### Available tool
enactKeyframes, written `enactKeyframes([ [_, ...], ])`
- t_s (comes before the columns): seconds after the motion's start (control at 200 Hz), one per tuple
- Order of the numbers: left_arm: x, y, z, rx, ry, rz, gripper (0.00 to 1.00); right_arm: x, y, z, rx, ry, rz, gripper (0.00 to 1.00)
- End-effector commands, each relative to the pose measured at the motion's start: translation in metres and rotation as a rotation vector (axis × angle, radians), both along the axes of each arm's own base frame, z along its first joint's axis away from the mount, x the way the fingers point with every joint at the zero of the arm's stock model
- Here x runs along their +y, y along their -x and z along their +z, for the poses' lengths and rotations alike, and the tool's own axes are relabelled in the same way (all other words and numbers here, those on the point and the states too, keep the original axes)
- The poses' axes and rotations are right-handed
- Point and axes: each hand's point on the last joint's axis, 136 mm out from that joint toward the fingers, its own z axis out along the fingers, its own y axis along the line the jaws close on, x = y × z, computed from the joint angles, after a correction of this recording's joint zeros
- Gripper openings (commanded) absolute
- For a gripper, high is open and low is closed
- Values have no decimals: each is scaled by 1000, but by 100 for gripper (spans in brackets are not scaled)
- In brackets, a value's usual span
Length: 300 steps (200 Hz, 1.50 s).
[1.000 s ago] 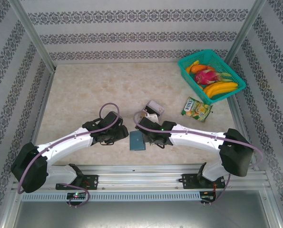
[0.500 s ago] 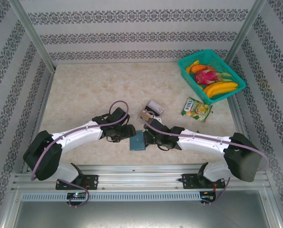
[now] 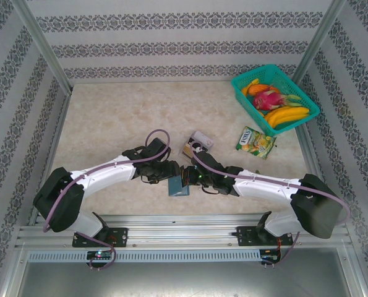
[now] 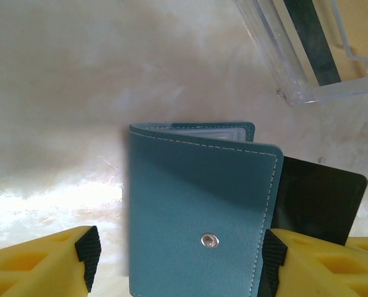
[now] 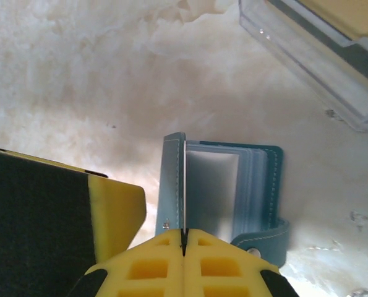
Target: Put the credit cards into the card holder
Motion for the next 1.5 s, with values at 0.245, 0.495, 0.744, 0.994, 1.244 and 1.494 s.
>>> enactKeyframes([
  [0.245,-3,-7,17,-58,37,4,73,14,1,10,40,-178,-3,0],
  [0.495,7,-8,26,-108,43,46,77,17,0,14,58,-245,-12,0],
  [0.744,11,-6,21,-95,26,52,75,21,0,19,64,-280,0,0],
  [0.994,18,-1,9,-58,-18,66,59,27,2,15,84,-291,15,0],
  [1.244,22,0,1,-44,-48,70,48,29,1,13,96,-298,12,0],
  [1.494,24,2,-6,-24,-71,67,42,30,0,14,95,-302,14,0],
])
